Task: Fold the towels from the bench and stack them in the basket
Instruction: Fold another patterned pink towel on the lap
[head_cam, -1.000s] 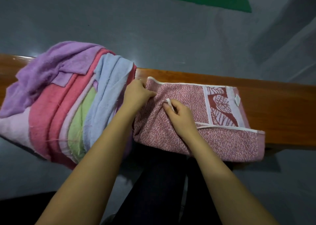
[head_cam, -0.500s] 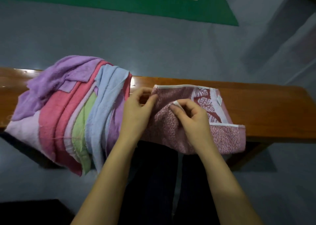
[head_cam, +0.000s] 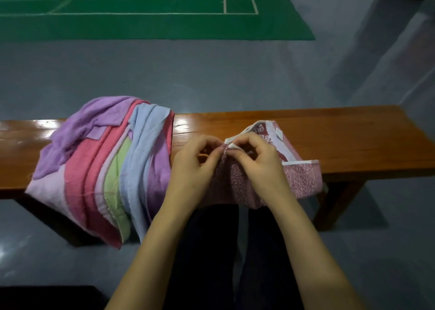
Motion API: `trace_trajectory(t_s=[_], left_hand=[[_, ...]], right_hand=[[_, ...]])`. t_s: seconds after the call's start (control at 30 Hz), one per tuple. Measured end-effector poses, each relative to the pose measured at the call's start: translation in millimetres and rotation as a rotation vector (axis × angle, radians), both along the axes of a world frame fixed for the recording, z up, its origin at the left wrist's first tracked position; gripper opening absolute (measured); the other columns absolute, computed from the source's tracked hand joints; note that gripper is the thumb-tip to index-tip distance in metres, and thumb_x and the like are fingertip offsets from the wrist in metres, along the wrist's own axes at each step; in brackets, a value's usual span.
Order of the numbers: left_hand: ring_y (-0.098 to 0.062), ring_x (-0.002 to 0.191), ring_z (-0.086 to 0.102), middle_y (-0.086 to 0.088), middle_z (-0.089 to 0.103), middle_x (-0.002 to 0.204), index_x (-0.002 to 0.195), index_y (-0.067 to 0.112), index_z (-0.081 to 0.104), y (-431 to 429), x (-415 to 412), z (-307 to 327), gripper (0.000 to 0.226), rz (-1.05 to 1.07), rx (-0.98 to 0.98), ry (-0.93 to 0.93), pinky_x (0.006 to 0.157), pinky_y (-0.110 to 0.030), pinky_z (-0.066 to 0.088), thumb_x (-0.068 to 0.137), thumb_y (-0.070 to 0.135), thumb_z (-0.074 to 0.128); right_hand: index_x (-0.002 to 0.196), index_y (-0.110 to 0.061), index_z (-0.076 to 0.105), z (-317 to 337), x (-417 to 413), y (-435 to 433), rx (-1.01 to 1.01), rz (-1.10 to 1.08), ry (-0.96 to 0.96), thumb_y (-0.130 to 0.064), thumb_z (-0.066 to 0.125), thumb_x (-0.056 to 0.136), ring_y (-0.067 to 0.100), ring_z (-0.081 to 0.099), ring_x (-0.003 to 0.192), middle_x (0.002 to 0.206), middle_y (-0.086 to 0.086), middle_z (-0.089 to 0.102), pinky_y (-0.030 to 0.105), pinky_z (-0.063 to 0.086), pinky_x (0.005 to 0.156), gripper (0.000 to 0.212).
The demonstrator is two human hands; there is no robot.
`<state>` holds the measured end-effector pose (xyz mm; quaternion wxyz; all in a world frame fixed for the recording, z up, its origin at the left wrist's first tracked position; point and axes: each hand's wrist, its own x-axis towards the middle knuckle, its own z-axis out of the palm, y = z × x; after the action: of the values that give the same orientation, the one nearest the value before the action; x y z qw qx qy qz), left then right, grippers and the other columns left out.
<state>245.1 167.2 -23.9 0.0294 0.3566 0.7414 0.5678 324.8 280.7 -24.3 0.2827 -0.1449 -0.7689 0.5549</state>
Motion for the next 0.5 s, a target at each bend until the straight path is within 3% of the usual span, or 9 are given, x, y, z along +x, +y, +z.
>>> trace_trajectory(t_s=[0.17,0.3,0.43,0.5], left_hand=[[0.000,0.085,0.060,0.012,0.065,0.089,0.088,0.031,0.062,0,5,0,0.024,-0.020,-0.049,0.063,0.076,-0.012,0.045,0.088,0.007,0.063],[-0.002,0.086,0.060,0.011,0.061,0.090,0.093,0.028,0.055,-2,11,-1,0.029,-0.064,-0.030,0.023,0.077,-0.012,0.047,0.087,0.000,0.061],[-0.006,0.087,0.057,0.012,0.054,0.098,0.098,0.037,0.045,-20,11,-24,0.049,-0.077,-0.140,0.090,0.078,-0.023,0.051,0.083,-0.007,0.059],[-0.003,0.089,0.054,0.013,0.050,0.099,0.103,0.035,0.048,-33,8,-37,0.051,-0.080,-0.217,0.191,0.082,-0.020,0.048,0.082,-0.010,0.058]], right_hand=[[0.102,-0.028,0.063,-2,2,7,-0.006,0.073,-0.071,-0.009,0.064,0.087,-0.001,0.058,0.085,0.086,-0.012,0.061,0.015,0.044,0.079,0.025],[0.081,-0.032,0.060,-2,5,12,0.013,0.069,-0.105,-0.012,0.063,0.088,-0.006,0.056,0.079,0.080,-0.015,0.062,0.013,0.042,0.074,0.022],[0.081,-0.033,0.057,-1,9,17,-0.017,-0.061,-0.060,-0.015,0.061,0.091,-0.007,0.055,0.083,0.084,-0.018,0.060,0.009,0.041,0.075,0.021],[0.081,-0.034,0.056,-1,11,22,-0.005,-0.115,-0.037,-0.015,0.061,0.090,-0.006,0.053,0.087,0.093,-0.017,0.056,0.009,0.040,0.077,0.022]])
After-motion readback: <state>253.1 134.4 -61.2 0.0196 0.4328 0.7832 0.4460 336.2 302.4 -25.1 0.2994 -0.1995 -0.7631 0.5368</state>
